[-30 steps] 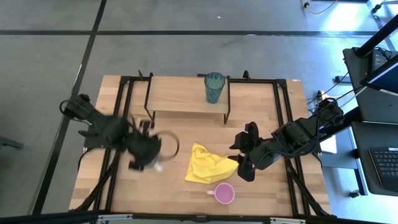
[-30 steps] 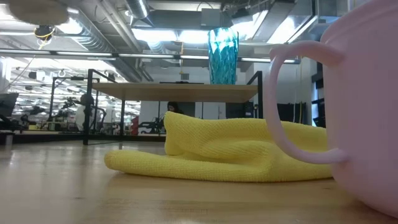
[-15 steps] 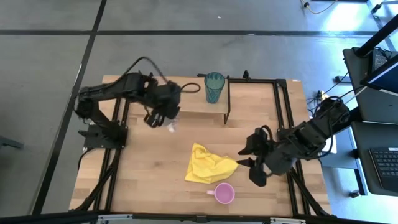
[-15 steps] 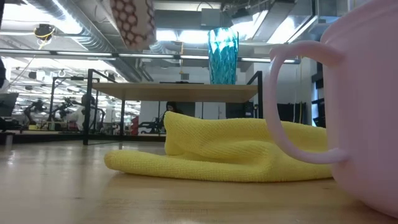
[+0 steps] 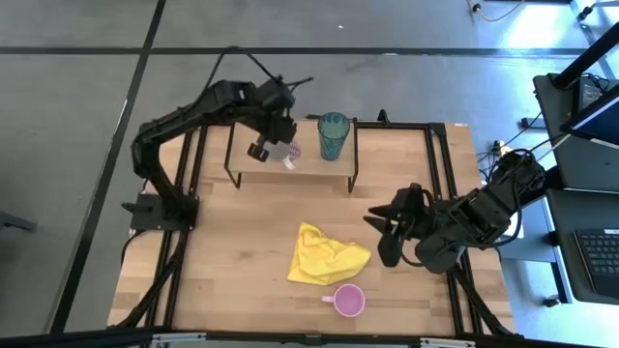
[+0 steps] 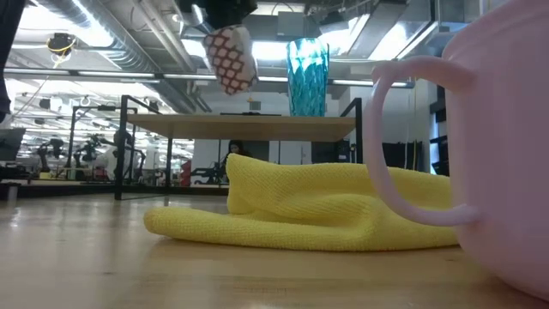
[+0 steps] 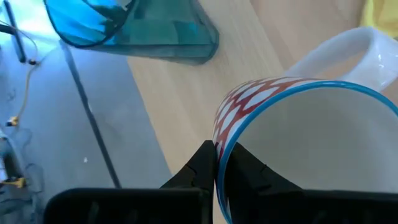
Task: Stack small to large cups/mugs on shelf
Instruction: Put the red patterned mug on the shelf
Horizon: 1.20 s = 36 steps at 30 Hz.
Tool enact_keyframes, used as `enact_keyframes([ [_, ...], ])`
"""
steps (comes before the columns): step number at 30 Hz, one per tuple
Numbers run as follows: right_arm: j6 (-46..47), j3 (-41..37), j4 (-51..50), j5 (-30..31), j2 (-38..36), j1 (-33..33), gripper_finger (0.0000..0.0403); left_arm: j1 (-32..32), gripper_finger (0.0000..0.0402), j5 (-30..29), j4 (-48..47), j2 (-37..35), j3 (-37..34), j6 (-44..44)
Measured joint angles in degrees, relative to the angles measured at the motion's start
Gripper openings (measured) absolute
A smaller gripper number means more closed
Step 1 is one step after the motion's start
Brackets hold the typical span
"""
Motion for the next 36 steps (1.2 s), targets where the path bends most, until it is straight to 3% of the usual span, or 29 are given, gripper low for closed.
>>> enact_keyframes([
  [5,8.13,0.01,-1.68,1.51,0.21,-2.24,0.0108,4.33,0.0013,2.08,0.09,0.33,-0.04,-0.07],
  [11,10.52,0.01,-0.84,3.20,2.27,-4.34,0.0098,7.13,0.0013,4.95,0.08,2.76,-0.08,-0.24],
  [22,15.00,0.01,-0.13,2.43,5.61,-8.39,0.0066,6.77,0.0013,4.67,-0.66,6.15,-0.09,-1.27],
  [36,11.60,0.01,-1.40,-6.10,9.29,-15.29,0.0050,6.82,0.0014,4.83,-0.63,6.13,-0.09,-1.70],
])
